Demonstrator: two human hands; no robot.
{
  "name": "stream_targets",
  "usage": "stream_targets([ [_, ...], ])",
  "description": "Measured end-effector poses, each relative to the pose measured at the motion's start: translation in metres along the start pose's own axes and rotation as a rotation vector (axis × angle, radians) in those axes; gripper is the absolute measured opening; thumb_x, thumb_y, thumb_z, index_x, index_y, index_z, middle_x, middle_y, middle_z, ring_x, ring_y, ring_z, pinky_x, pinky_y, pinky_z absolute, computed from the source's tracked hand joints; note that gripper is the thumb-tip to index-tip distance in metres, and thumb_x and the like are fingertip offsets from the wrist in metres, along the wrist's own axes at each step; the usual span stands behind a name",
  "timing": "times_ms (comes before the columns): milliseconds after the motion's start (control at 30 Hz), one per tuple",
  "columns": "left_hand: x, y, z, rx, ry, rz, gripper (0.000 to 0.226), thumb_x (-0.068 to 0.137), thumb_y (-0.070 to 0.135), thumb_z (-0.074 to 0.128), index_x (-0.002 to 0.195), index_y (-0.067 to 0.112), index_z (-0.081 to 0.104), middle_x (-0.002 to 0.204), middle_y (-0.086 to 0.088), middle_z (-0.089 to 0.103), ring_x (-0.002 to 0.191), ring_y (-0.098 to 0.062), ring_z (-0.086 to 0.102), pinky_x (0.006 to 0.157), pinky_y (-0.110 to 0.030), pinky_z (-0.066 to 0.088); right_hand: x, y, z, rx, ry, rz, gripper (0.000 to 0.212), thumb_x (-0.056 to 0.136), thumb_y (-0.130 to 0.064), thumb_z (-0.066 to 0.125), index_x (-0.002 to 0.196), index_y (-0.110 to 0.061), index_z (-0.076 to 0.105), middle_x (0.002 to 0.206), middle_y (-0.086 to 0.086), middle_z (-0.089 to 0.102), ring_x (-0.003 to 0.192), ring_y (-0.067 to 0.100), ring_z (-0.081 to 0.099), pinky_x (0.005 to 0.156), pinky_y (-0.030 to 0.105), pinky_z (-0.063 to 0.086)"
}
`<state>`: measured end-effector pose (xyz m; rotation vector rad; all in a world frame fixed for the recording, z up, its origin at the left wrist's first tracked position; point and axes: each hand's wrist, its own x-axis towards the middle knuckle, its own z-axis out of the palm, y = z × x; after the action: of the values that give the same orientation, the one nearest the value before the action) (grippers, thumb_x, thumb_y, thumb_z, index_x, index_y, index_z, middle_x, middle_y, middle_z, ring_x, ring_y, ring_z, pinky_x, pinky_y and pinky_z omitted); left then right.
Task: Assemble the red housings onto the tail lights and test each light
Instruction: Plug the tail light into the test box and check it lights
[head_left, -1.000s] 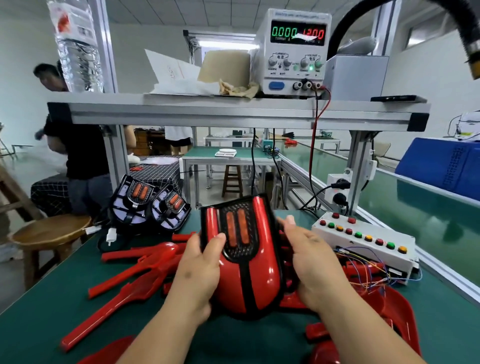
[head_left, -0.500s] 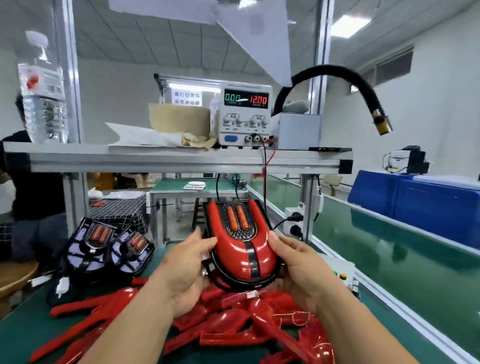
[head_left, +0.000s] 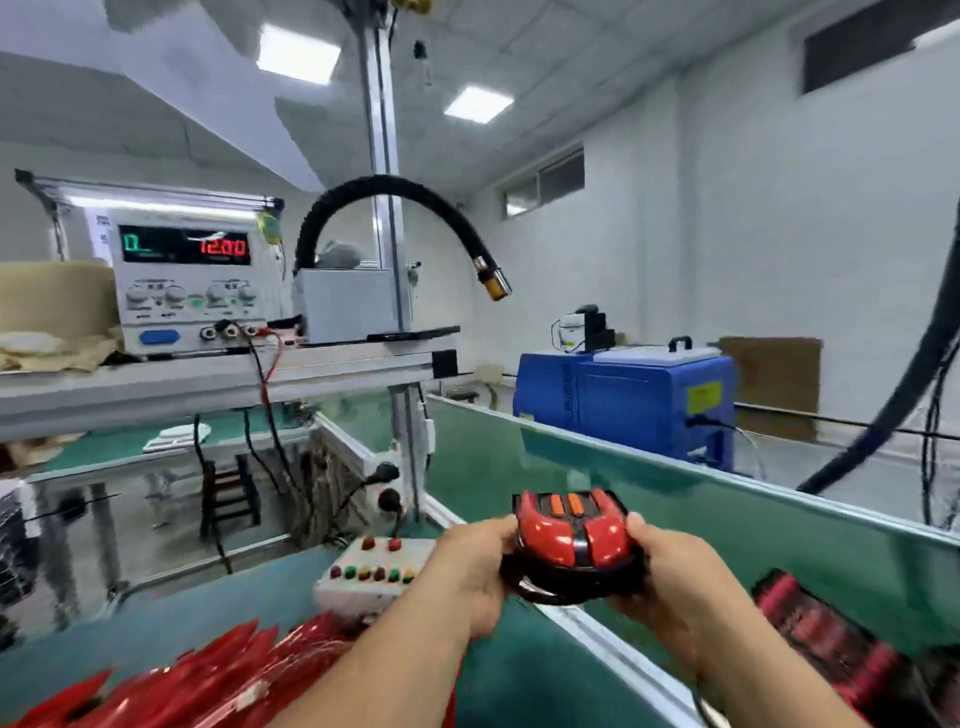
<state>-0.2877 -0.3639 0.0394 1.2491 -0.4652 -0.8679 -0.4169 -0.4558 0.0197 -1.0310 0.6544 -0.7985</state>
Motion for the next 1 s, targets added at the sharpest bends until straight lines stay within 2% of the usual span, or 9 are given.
stream_targets([
  [100, 0.018, -0.009, 0.012, 0.043, -0.018, -0.056, 0.055, 0.094, -0.008, 0.042, 0.045, 0.0, 0.066, 0.047, -0.01, 0.062, 0.033, -0.017, 0.057, 0.035, -0.02, 0.045, 0.028, 0.003, -0.015, -0.017, 0.109, 0.018, 0.024, 0.1, -0.02, 0.049, 0.106, -0.001, 0.063, 0.091, 0.017, 0.067, 0.065, 0.024, 0.061, 0.047, 0.027, 0.046],
  [233, 0.037, -0.011, 0.014, 0.11, 0.063, -0.212, 0.024, 0.093, -0.004, 0.05, 0.071, 0.002, 0.059, 0.047, -0.006, 0.058, 0.038, -0.017, 0.054, 0.036, -0.019, 0.043, 0.056, 0.005, -0.019, 0.0, 0.178, 0.023, 0.021, 0.1, -0.022, 0.05, 0.1, -0.003, 0.06, 0.097, 0.019, 0.063, 0.073, 0.026, 0.058, 0.053, 0.03, 0.046],
  [300, 0.046, -0.009, 0.018, 0.108, 0.094, -0.184, 0.017, 0.093, -0.007, 0.048, 0.099, 0.003, 0.06, 0.07, -0.01, 0.061, 0.06, -0.02, 0.054, 0.048, -0.025, 0.046, 0.069, 0.007, -0.017, -0.016, 0.207, 0.0, 0.024, 0.101, -0.021, 0.048, 0.087, -0.005, 0.059, 0.085, 0.015, 0.061, 0.068, 0.024, 0.055, 0.054, 0.03, 0.046],
  [367, 0.059, -0.01, 0.019, 0.111, 0.11, -0.075, 0.036, 0.093, -0.011, 0.047, 0.126, 0.003, 0.054, 0.098, -0.014, 0.063, 0.076, -0.021, 0.056, 0.061, -0.029, 0.049, 0.083, 0.011, -0.015, -0.041, 0.229, -0.015, 0.029, 0.101, -0.019, 0.044, 0.079, -0.005, 0.057, 0.076, 0.013, 0.057, 0.062, 0.022, 0.052, 0.056, 0.03, 0.046],
  [433, 0.068, -0.014, 0.017, 0.268, 0.125, 0.106, 0.049, 0.096, -0.007, 0.048, 0.143, 0.004, 0.043, 0.132, -0.012, 0.057, 0.1, -0.019, 0.059, 0.084, -0.03, 0.052, 0.097, 0.014, -0.011, -0.047, 0.205, -0.015, 0.027, 0.099, -0.014, 0.043, 0.076, -0.007, 0.056, 0.073, 0.012, 0.055, 0.06, 0.022, 0.05, 0.058, 0.03, 0.043],
  [500, 0.073, -0.02, 0.014, 0.563, 0.182, 0.325, 0.052, 0.098, 0.002, 0.049, 0.149, 0.01, 0.038, 0.147, -0.005, 0.047, 0.121, -0.011, 0.048, 0.104, -0.026, 0.037, 0.107, 0.015, -0.004, -0.06, 0.157, 0.008, 0.018, 0.093, -0.007, 0.044, 0.081, -0.009, 0.057, 0.077, 0.015, 0.053, 0.065, 0.021, 0.047, 0.059, 0.029, 0.038],
  [633, 0.082, -0.032, 0.006, 0.791, 0.271, 0.542, 0.052, 0.099, 0.008, 0.049, 0.149, 0.014, 0.037, 0.153, -0.001, 0.04, 0.14, -0.015, 0.036, 0.117, -0.03, 0.027, 0.124, 0.021, 0.006, 0.0, 0.116, 0.077, 0.023, 0.084, -0.003, 0.047, 0.071, -0.011, 0.065, 0.064, 0.008, 0.062, 0.053, 0.018, 0.055, 0.05, 0.022, 0.045],
  [900, 0.1, -0.022, -0.008, 0.835, 0.41, 0.409, 0.046, 0.102, 0.021, 0.045, 0.147, 0.013, 0.043, 0.147, -0.007, 0.047, 0.135, -0.024, 0.044, 0.11, -0.033, 0.033, 0.137, 0.02, 0.028, -0.084, 0.098, 0.138, 0.027, 0.089, -0.002, 0.043, 0.072, -0.009, 0.063, 0.052, 0.004, 0.061, 0.036, 0.016, 0.056, 0.035, 0.017, 0.04],
  [1000, 0.113, -0.005, -0.016, 0.711, 0.414, 0.283, 0.022, 0.099, 0.014, 0.048, 0.086, 0.02, 0.064, 0.092, 0.001, 0.061, 0.097, -0.026, 0.053, 0.085, -0.031, 0.04, 0.139, 0.009, 0.039, -0.132, 0.064, 0.12, 0.028, 0.089, 0.003, 0.043, 0.079, -0.009, 0.067, 0.067, 0.008, 0.064, 0.036, 0.018, 0.058, 0.031, 0.017, 0.039],
])
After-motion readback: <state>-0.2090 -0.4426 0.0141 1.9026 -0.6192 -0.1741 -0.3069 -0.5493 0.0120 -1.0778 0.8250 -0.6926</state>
